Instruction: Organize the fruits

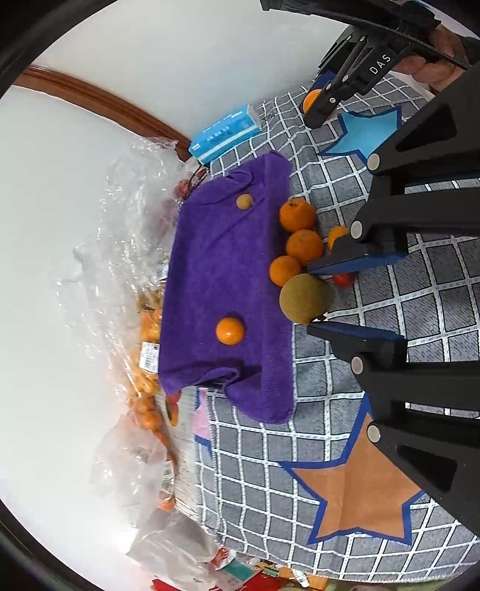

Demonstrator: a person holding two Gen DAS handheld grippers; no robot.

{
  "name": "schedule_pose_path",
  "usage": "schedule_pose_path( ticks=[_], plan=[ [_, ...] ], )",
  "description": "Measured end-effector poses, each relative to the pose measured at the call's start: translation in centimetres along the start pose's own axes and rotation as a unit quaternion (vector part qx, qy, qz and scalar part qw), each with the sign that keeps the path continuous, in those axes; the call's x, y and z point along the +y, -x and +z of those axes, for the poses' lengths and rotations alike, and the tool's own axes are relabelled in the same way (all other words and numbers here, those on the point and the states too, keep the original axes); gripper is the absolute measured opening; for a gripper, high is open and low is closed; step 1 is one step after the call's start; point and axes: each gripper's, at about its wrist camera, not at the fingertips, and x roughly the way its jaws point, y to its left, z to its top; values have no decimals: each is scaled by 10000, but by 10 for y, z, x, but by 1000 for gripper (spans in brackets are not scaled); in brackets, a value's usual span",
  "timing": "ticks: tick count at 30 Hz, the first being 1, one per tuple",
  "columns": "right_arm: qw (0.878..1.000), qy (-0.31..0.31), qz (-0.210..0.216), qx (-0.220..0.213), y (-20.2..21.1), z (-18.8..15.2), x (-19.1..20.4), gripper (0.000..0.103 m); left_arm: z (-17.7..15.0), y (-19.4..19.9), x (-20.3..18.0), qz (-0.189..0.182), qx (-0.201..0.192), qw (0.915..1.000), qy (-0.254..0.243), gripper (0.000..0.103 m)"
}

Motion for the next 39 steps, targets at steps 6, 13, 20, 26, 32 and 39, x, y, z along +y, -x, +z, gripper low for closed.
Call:
schedule_pose_path(
  ticks=[6, 13, 20, 26, 32, 39],
  plan=[
    [9999, 41, -11, -121, 6, 11, 4, 34, 9, 6, 1, 28, -97, 9999, 8, 25],
    [9997, 59, 0, -221, 8, 21, 8, 34, 19, 9, -1, 29, -165, 9999, 16, 25],
    [9997, 41, 7, -236, 6, 25, 8, 34, 24, 9, -4, 25, -198, 9998, -13, 25],
    [9997, 2, -5, -263, 4, 28, 5, 34, 27, 8, -3, 17, -207, 9998, 3, 25],
    [9996, -21, 3, -284, 2, 31, 4, 34, 29, 6, -3, 20, -218, 9998, -10, 25],
    [9995, -79, 24, -310, -1, 34, 2, 34, 33, 2, -3, 45, -201, 9998, -29, 25]
  ],
)
